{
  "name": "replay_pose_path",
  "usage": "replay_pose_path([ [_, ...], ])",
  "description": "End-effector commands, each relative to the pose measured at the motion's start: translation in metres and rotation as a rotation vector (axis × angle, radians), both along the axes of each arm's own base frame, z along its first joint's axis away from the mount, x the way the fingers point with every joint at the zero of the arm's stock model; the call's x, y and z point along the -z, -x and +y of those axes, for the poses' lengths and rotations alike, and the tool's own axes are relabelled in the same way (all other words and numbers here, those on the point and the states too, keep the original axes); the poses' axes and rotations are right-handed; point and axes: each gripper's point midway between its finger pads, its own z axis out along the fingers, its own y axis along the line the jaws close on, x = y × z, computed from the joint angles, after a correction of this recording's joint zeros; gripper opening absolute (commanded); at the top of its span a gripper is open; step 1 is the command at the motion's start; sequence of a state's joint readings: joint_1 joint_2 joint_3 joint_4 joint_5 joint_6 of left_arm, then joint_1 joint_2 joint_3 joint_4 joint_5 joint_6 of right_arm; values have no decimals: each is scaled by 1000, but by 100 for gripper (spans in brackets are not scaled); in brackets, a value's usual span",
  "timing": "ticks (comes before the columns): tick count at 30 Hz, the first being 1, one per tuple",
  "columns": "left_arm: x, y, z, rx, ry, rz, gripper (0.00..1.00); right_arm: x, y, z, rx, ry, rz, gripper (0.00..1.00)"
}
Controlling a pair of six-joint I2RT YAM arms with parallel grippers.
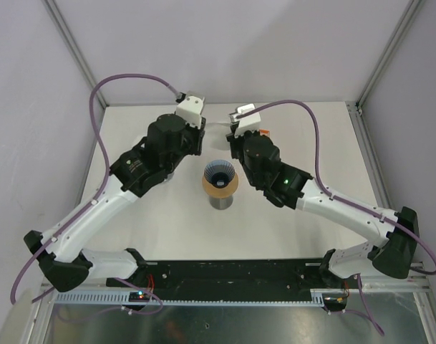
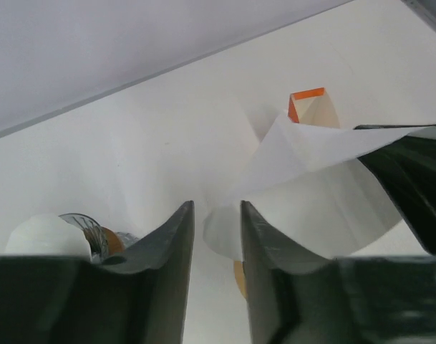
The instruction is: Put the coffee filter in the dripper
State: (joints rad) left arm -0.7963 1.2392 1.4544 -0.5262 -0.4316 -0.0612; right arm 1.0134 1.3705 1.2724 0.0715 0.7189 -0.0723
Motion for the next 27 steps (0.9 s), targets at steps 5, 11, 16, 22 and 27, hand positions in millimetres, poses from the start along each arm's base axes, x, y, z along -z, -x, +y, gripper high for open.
replay_pose_path([
  [5,-41,30,-4,161,85,-42,71,0,1,11,-131,22,209,0],
  [11,-59,38,7,173,104,-55,91,22,10,14,-226,69,450,0],
  [16,-71,27,26,125,120,-75,92,42,26,14,-313,96,641,0],
  [22,-45,16,26,148,88,-14,93,68,49,25,-436,127,805,0],
  [27,-17,16,21,244,101,74,98,96,47,26,-427,180,878,0],
])
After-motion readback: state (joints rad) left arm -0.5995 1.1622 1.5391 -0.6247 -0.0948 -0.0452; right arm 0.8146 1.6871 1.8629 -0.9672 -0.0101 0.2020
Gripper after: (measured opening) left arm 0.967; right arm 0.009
